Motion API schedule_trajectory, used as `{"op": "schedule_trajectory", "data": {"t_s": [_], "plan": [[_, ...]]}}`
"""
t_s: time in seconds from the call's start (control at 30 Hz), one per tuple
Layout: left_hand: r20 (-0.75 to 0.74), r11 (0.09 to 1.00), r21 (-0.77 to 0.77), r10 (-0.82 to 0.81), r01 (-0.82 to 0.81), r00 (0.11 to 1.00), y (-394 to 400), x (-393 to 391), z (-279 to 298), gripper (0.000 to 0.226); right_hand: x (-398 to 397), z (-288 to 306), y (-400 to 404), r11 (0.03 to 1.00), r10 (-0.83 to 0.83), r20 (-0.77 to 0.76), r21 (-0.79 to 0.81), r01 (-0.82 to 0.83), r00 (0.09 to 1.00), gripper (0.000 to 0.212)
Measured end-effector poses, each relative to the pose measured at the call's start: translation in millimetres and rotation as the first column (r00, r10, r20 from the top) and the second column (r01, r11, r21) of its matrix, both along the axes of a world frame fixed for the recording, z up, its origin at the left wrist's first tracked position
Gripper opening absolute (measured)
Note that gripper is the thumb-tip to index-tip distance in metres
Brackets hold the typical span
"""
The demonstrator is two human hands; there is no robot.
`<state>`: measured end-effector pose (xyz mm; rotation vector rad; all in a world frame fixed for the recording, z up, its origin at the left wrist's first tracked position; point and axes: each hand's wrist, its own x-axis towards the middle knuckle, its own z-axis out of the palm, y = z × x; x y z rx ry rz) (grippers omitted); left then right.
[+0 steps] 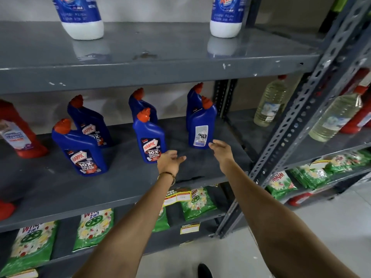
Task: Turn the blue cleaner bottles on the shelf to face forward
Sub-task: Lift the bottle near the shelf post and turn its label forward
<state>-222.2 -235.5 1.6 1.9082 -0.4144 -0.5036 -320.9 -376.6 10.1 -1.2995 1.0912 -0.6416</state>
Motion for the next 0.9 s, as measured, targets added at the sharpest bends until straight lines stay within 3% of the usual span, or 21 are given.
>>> {"op": "schedule_trajectory", "data": {"t_s": [0.27, 0.43, 0.6, 0.9], "plan": [[0.078, 0.999, 0.028, -0.035, 0.033, 0.996, -73.2, 13.0, 11.2, 0.072, 13.1, 8.0, -66.0, 0.971, 0.207, -0.06, -0.109, -0.213, 0.976, 0.072], [0.058, 0.998, 0.048, -0.053, 0.05, 0.997, -95.7, 23.8, 12.6, 0.066, 16.9, 7.9, -80.4, 0.926, 0.375, 0.145, -0.116, -0.36, 0.916, 0.053], [0.014, 0.988, 0.063, -0.141, 0.14, 0.99, -106.6, 25.6, 15.1, 0.069, 18.2, 5.2, -85.0, 0.88, 0.465, 0.122, -0.171, -0.443, 0.877, 0.045], [0.097, 0.995, 0.034, -0.095, 0.092, 0.991, -106.2, 23.6, 16.8, 0.069, 17.0, 14.3, -85.0, 0.84, 0.528, 0.114, -0.217, -0.498, 0.841, 0.039]]}}
